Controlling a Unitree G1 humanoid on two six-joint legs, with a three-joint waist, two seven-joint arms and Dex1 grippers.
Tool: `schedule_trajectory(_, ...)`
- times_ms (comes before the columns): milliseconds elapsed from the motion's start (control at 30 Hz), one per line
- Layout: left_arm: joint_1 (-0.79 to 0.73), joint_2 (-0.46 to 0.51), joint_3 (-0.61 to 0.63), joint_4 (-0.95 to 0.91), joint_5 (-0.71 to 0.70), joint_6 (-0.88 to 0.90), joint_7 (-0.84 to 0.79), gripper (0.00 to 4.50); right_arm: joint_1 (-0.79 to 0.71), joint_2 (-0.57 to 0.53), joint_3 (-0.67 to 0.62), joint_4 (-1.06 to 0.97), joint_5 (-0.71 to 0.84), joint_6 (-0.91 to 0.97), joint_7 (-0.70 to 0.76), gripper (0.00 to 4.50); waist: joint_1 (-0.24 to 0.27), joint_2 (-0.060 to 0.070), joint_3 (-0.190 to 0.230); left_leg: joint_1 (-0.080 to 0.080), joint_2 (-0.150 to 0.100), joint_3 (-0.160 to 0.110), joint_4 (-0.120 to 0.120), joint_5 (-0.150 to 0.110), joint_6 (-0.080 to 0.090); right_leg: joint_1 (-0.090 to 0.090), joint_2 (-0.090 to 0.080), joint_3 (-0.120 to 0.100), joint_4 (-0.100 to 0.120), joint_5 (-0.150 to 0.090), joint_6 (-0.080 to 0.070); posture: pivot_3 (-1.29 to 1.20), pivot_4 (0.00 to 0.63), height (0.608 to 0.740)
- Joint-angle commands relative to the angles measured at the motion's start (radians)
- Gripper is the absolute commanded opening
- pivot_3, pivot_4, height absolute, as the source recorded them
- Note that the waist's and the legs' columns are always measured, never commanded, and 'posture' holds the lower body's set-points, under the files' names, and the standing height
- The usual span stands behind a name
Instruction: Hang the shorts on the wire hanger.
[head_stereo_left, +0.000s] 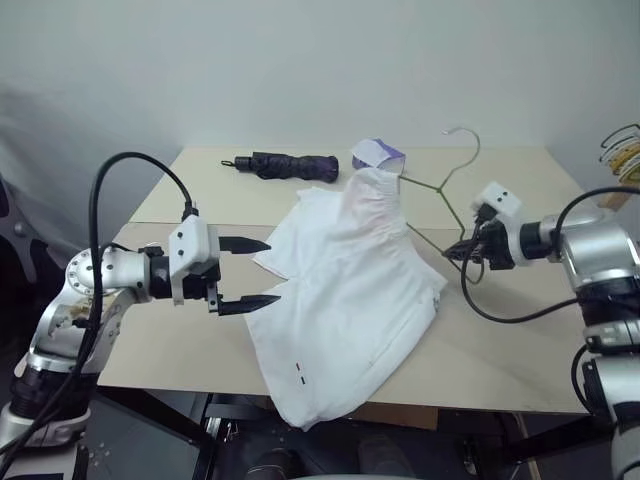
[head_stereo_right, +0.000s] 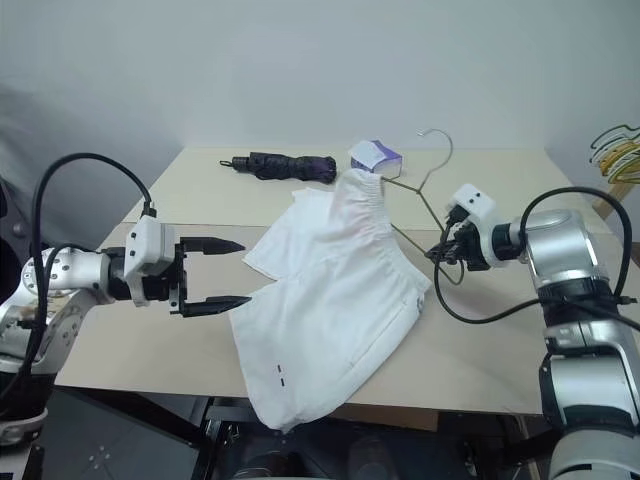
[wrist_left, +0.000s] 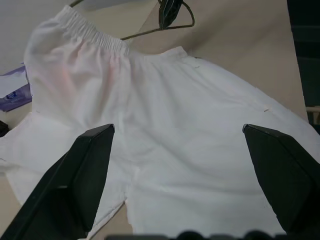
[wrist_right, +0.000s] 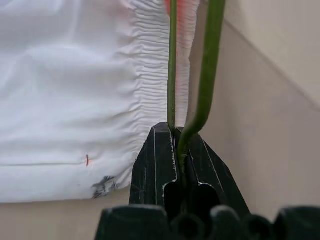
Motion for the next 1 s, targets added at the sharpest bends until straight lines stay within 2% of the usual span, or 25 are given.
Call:
schedule_trajectory(33, -0.103, -0.001, -0.003, 0.091, 0.043, -0.077, -0.026, 4.45, 0.048, -0.047, -0.035, -0.29, -0.033, -0.017, -0.083, 0.0, -0.001, 0.0, 0.0, 0.0, 0.0, 0.0, 0.0, 0.0, 0.0, 0.0, 0.0, 0.0, 0.0, 0.0, 0.0, -0.32, 0.0, 0.74)
schedule_trajectory(167, -0.244, -0.016, -0.021, 0.248, 0.098, -0.168, -0.054, 4.45, 0.09, -0.092, -0.01, -0.486, -0.047, 0.04, -0.1, 0.0, -0.022, 0.0, 0.0, 0.0, 0.0, 0.001, 0.0, 0.0, 0.0, -0.001, 0.0, 0.0, 0.001, -0.001, 0.001, -0.35, 0.0, 0.74)
schedule_trajectory(400, -0.384, -0.063, -0.08, 0.451, 0.203, -0.379, -0.12, 4.45, 0.146, -0.164, 0.03, -0.668, -0.02, 0.09, -0.066, 0.0, -0.077, 0.0, 0.0, 0.0, 0.0, 0.002, 0.0, 0.004, 0.005, -0.001, -0.001, 0.0, 0.002, -0.001, 0.002, -0.38, 0.0, 0.74)
schedule_trajectory(700, -0.514, -0.159, -0.217, 0.682, 0.328, -0.586, -0.236, 4.45, 0.098, -0.204, 0.062, -0.721, 0.068, 0.148, 0.023, 0.0, -0.135, -0.001, 0.0, 0.0, 0.0, 0.004, 0.001, 0.004, 0.007, -0.002, -0.001, 0.0, 0.004, -0.003, 0.006, -0.37, 0.0, 0.74)
schedule_trajectory(900, -0.584, -0.224, -0.279, 0.793, 0.384, -0.637, -0.287, 4.45, 0.068, -0.218, 0.069, -0.72, 0.118, 0.176, 0.055, 0.0, -0.139, -0.001, 0.0, 0.0, 0.001, 0.005, 0.001, 0.005, 0.007, -0.003, -0.001, 0.0, 0.005, -0.004, 0.007, -0.36, 0.0, 0.74)
schedule_trajectory(1000, -0.597, -0.256, -0.301, 0.853, 0.441, -0.678, -0.241, 4.45, 0.057, -0.224, 0.074, -0.716, 0.131, 0.177, 0.061, 0.0, -0.138, -0.001, 0.0, 0.0, 0.001, 0.005, 0.001, 0.005, 0.007, -0.003, -0.002, 0.0, 0.005, -0.004, 0.008, -0.36, 0.0, 0.74)
